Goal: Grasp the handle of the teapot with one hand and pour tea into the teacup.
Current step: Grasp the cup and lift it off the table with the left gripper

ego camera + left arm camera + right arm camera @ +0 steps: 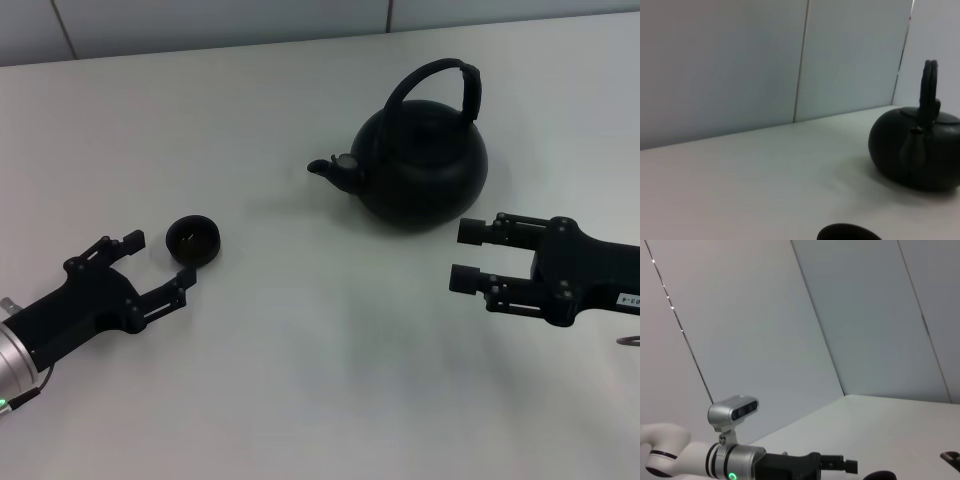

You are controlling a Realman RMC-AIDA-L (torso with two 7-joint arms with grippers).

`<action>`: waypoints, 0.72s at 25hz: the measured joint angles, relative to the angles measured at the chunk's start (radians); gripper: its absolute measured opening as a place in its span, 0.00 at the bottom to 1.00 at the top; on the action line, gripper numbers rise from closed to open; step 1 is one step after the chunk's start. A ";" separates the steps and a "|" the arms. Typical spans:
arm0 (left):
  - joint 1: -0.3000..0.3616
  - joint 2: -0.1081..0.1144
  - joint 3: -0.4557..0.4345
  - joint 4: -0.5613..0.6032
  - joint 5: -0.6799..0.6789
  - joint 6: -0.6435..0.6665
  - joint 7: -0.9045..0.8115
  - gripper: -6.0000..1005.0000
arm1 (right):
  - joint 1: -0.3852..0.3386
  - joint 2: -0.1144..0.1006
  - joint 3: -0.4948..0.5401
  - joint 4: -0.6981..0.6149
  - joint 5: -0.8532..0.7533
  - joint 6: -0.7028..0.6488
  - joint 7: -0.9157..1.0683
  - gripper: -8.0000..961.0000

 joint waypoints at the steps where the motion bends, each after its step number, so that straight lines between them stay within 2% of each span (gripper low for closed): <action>1: 0.000 0.000 0.000 0.000 0.000 0.000 0.000 0.87 | 0.000 0.000 0.000 0.000 0.000 0.000 0.000 0.70; 11: -0.024 -0.001 0.003 -0.012 -0.001 -0.046 0.000 0.87 | 0.008 -0.001 0.000 -0.004 0.005 -0.003 0.013 0.70; 18: -0.067 -0.003 0.004 -0.052 0.001 -0.052 0.000 0.87 | 0.007 -0.001 0.000 -0.009 0.006 -0.003 0.024 0.70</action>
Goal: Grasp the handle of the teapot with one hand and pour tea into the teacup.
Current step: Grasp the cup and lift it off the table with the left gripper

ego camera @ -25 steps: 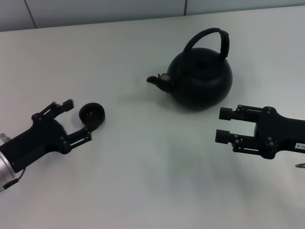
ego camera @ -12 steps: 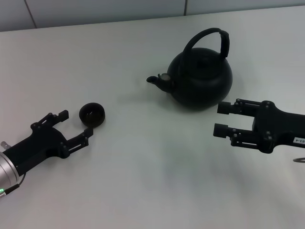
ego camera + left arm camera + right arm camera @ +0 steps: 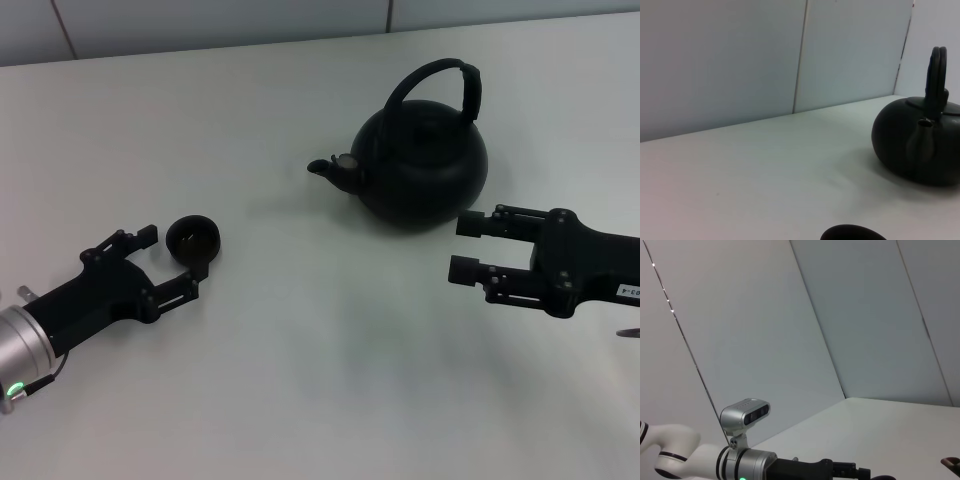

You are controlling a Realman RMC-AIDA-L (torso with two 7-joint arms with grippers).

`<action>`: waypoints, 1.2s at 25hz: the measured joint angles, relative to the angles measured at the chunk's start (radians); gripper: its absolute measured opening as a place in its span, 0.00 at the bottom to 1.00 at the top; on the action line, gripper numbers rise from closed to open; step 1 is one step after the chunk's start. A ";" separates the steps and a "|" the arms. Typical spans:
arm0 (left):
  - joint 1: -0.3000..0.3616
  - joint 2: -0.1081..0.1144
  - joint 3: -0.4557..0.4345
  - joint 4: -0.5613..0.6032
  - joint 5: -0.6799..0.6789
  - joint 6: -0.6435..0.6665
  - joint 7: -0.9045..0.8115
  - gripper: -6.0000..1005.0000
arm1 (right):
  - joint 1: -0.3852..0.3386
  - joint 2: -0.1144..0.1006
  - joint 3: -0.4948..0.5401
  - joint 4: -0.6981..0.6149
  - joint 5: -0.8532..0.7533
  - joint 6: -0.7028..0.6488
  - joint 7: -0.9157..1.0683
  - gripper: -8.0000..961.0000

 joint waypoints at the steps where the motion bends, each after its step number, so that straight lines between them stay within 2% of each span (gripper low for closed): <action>1: -0.004 0.000 0.000 -0.004 0.001 -0.002 0.000 0.87 | 0.000 0.000 0.000 0.000 0.000 0.000 0.000 0.70; 17: -0.023 0.000 0.001 -0.011 -0.002 -0.027 0.000 0.87 | -0.008 0.000 0.000 -0.001 0.000 -0.009 0.002 0.70; 30: -0.063 -0.002 0.038 -0.027 -0.005 -0.072 0.000 0.87 | -0.012 0.000 0.010 0.002 0.000 -0.022 0.002 0.70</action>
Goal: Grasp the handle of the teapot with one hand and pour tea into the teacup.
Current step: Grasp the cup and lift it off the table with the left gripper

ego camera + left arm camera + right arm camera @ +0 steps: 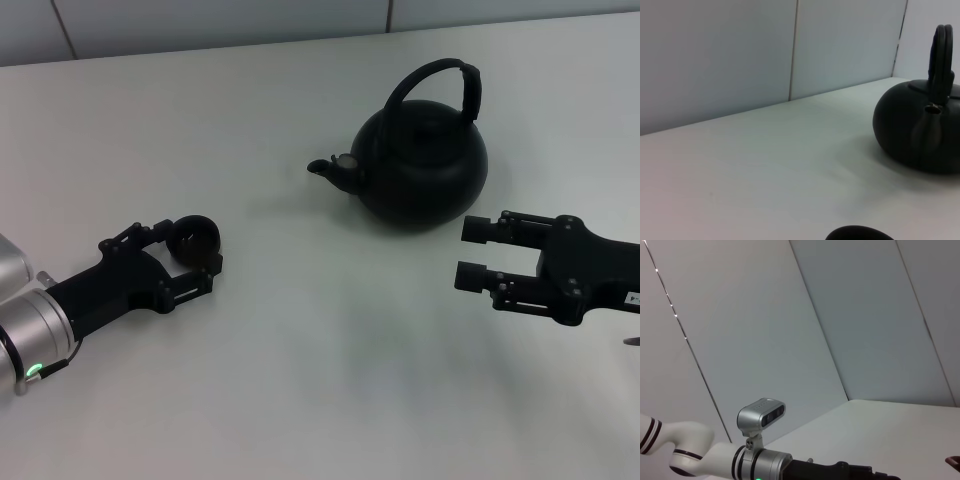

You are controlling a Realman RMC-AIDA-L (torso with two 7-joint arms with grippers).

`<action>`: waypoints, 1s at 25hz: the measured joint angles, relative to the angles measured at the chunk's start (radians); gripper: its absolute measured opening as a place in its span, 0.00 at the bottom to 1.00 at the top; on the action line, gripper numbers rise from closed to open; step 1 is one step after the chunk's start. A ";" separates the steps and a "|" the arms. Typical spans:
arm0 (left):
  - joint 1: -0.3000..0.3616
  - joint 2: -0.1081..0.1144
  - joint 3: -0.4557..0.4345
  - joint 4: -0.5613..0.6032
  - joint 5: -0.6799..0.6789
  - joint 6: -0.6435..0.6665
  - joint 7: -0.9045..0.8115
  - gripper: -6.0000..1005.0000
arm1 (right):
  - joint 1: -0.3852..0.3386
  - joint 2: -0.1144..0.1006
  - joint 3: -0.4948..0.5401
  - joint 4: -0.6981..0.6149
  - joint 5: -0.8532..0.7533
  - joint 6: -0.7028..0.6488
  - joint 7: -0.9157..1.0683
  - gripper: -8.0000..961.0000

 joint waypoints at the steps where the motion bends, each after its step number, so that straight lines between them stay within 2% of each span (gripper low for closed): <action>1: -0.001 0.000 0.000 0.000 0.000 0.000 0.000 0.87 | 0.000 0.000 0.000 0.000 0.000 0.000 0.000 0.70; 11: -0.010 0.000 0.000 -0.006 -0.004 -0.007 0.000 0.87 | -0.001 -0.001 0.003 -0.002 0.000 0.000 0.000 0.70; 25: -0.028 0.000 0.014 -0.023 -0.025 -0.017 -0.006 0.82 | -0.008 -0.003 0.015 -0.005 0.000 0.000 0.000 0.70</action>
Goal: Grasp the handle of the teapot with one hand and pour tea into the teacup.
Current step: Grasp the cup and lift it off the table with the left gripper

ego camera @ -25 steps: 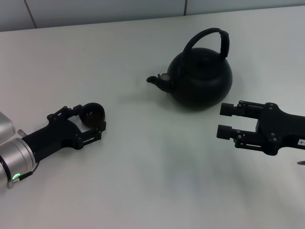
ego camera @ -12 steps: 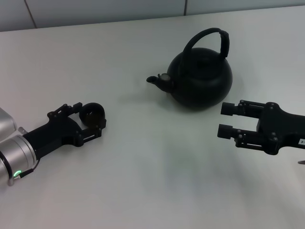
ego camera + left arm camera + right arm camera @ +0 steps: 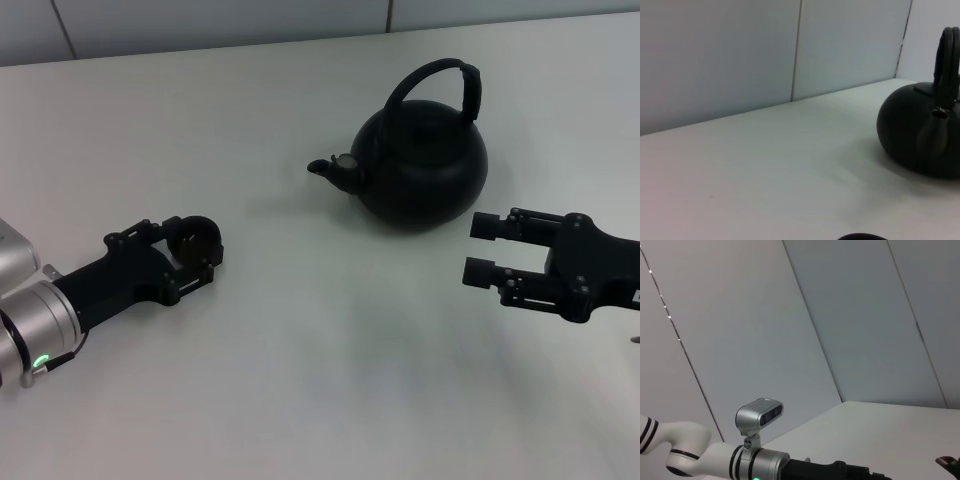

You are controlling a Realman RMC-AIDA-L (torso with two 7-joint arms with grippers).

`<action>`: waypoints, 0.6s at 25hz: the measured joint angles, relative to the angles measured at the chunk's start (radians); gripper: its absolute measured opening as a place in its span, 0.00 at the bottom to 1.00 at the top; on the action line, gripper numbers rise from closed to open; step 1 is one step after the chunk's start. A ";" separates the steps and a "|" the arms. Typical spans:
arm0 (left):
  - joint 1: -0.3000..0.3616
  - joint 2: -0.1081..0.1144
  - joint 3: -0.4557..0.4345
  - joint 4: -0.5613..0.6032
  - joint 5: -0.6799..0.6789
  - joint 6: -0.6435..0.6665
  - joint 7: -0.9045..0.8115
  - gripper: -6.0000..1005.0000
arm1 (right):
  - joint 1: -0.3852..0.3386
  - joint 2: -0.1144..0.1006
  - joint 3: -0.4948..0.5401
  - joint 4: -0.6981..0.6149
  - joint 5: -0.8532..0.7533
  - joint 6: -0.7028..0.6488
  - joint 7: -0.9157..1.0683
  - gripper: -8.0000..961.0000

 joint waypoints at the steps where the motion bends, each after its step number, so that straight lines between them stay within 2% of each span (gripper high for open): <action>1: 0.000 0.000 0.000 0.000 0.000 0.000 0.000 0.81 | -0.001 0.000 0.000 -0.001 0.000 0.000 0.000 0.70; 4: -0.001 0.000 0.000 0.000 0.000 0.000 -0.003 0.80 | -0.003 0.000 0.001 -0.007 0.000 0.000 0.000 0.70; 9: -0.002 0.000 0.000 0.000 0.000 0.002 -0.004 0.69 | -0.004 0.000 0.002 -0.008 0.000 0.000 0.000 0.70; 15: -0.002 0.000 0.000 0.002 0.001 0.012 -0.005 0.69 | -0.001 0.000 0.001 -0.008 0.000 0.002 -0.002 0.70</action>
